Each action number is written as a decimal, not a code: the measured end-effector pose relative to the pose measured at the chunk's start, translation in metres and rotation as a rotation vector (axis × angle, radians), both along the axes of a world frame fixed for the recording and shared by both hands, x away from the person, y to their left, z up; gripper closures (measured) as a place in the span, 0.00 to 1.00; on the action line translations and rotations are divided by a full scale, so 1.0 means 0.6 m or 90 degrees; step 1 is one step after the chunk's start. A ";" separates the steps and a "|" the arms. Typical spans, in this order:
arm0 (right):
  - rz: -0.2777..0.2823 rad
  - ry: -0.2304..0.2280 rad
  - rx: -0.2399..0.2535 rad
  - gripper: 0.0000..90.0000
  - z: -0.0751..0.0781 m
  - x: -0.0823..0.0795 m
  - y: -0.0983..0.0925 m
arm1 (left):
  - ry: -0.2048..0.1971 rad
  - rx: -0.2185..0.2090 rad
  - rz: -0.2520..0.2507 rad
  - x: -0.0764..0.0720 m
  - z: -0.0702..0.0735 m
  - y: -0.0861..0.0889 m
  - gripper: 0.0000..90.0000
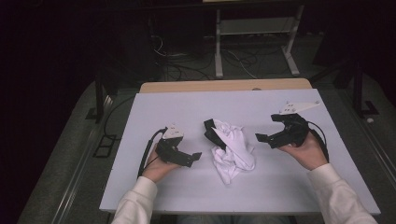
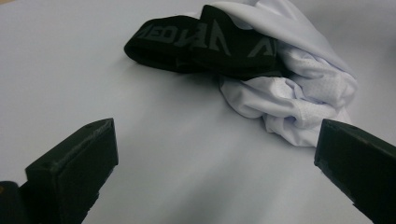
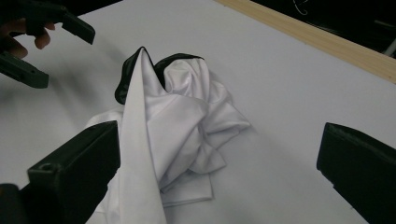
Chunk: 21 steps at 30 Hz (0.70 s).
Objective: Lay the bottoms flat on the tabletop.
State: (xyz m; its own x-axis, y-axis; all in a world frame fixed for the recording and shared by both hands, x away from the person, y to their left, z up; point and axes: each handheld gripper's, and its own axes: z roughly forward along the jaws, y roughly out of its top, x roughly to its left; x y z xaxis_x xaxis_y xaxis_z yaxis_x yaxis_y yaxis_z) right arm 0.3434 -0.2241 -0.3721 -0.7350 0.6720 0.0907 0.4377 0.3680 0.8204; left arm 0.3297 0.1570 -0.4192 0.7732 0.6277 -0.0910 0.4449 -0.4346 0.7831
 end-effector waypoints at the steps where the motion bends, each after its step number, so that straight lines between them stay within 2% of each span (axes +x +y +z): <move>1: 0.003 -0.002 0.000 0.00 -0.001 0.001 0.004 | 0.001 0.000 -0.002 0.001 -0.001 -0.002 0.00; 7: 0.020 0.000 0.000 0.00 -0.004 0.009 0.032 | 0.009 -0.005 -0.011 0.001 -0.011 -0.015 0.00; 21: 0.048 0.007 -0.002 0.00 -0.011 0.024 0.080 | 0.010 -0.010 -0.025 -0.001 -0.018 -0.032 0.00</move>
State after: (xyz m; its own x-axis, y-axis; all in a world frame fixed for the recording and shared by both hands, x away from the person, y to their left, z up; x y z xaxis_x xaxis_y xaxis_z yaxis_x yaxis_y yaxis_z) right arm 0.3577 -0.1762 -0.3789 -0.7830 0.6146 0.0962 0.4169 0.4037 0.8144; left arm 0.3289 0.1377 -0.4300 0.7952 0.5956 -0.1137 0.4407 -0.4388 0.7831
